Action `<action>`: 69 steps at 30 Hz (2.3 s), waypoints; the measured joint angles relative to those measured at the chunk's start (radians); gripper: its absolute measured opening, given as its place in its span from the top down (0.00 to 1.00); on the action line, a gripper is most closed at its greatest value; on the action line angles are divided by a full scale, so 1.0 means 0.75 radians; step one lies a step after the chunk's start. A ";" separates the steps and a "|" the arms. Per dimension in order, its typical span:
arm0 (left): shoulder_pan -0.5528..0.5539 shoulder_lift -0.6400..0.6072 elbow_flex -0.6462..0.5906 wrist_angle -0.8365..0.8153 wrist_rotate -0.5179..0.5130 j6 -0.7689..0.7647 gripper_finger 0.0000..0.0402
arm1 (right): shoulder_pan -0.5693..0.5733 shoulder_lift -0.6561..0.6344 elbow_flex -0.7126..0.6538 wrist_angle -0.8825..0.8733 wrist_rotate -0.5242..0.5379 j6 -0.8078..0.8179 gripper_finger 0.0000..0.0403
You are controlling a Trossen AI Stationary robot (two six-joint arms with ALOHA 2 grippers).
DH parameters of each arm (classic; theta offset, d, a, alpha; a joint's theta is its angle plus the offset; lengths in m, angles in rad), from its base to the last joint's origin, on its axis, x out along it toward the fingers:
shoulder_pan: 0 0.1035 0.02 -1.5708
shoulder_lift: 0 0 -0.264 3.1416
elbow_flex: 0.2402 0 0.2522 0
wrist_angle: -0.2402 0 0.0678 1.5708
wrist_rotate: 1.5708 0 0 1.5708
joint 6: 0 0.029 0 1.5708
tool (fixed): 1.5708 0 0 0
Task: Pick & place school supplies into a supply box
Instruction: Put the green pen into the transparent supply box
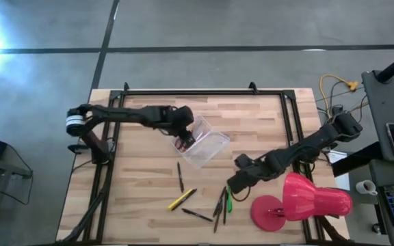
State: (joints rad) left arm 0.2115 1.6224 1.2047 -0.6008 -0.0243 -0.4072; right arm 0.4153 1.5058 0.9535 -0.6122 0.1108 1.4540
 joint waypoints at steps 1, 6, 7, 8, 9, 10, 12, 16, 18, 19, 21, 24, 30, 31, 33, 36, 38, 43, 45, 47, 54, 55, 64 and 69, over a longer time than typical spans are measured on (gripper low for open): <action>-0.027 -0.032 -0.008 0.005 -0.001 0.011 0.58 | 0.001 0.017 0.001 0.013 0.000 0.067 0.36; -0.183 -0.213 -0.080 -0.005 -0.021 0.016 0.58 | 0.020 0.196 0.074 0.067 -0.016 0.350 0.37; -0.217 -0.259 -0.098 0.001 -0.031 0.013 0.58 | 0.024 0.242 0.106 0.058 -0.039 0.384 0.37; -0.255 -0.303 -0.124 0.013 -0.050 0.006 0.58 | 0.025 0.291 0.142 0.031 -0.059 0.407 0.37; -0.292 -0.349 -0.154 0.018 -0.068 -0.006 0.58 | 0.026 0.339 0.183 0.007 -0.068 0.432 0.38; -0.326 -0.390 -0.184 0.026 -0.093 -0.019 0.58 | 0.028 0.384 0.231 -0.026 -0.068 0.453 0.38; -0.385 -0.479 -0.250 0.071 -0.147 -0.057 0.58 | 0.032 0.465 0.333 -0.157 -0.044 0.490 0.39; -0.469 -0.663 -0.403 0.180 -0.223 -0.175 0.58 | 0.031 0.617 0.511 -0.410 0.002 0.556 0.44; -0.498 -0.747 -0.489 0.220 -0.224 -0.242 0.58 | 0.031 0.684 0.569 -0.447 0.000 0.556 0.46; -0.509 -0.787 -0.527 0.244 -0.224 -0.273 0.58 | 0.031 0.708 0.588 -0.447 -0.003 0.556 0.48; -0.532 -0.872 -0.599 0.278 -0.224 -0.327 0.58 | 0.032 0.760 0.622 -0.455 -0.007 0.591 0.52; -0.558 -0.983 -0.689 0.284 -0.224 -0.413 0.58 | 0.035 0.813 0.652 -0.462 -0.025 0.649 0.60; -0.617 -1.152 -0.796 0.283 -0.227 -0.524 0.58 | 0.043 0.855 0.674 -0.458 -0.059 0.647 0.81; -0.626 -1.166 -0.803 0.283 -0.233 -0.532 0.58 | 0.045 0.852 0.674 -0.457 -0.059 0.646 0.85; -0.646 -1.194 -0.817 0.283 -0.260 -0.533 0.59 | 0.047 0.840 0.683 -0.472 -0.037 0.645 0.93; -0.671 -1.207 -0.822 0.286 -0.294 -0.533 0.60 | 0.050 0.802 0.711 -0.521 0.035 0.641 0.95; -0.687 -1.205 -0.824 0.283 -0.296 -0.533 0.61 | 0.055 0.765 0.742 -0.600 0.137 0.641 0.96; -0.724 -1.167 -0.824 0.246 -0.296 -0.533 0.63 | 0.054 0.556 0.851 -0.673 0.470 0.630 0.96; -0.734 -1.149 -0.824 0.220 -0.296 -0.533 0.64 | 0.050 0.499 0.870 -0.627 0.626 0.646 0.96; -0.744 -1.126 -0.828 0.212 -0.298 -0.533 0.64 | 0.025 0.438 0.878 -0.588 0.779 0.651 0.96; -0.756 -1.054 -0.841 0.196 -0.307 -0.533 0.64 | -0.288 0.402 0.850 -0.356 0.844 0.440 0.97; -0.758 -1.042 -0.841 0.196 -0.308 -0.533 0.64 | -0.337 0.409 0.847 -0.254 0.838 0.363 0.97; -0.851 -1.012 -0.841 0.182 -0.372 -0.612 0.64 | -0.646 0.575 0.848 0.147 0.696 0.312 0.92; -0.894 -1.022 -0.841 0.140 -0.471 -0.662 0.64 | -0.646 0.707 0.852 0.192 0.521 0.516 0.83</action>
State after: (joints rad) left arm -0.4587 0.8562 0.5739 -0.4959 -0.3774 -0.9037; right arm -0.0689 2.0362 1.5929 -0.4682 0.5016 1.8408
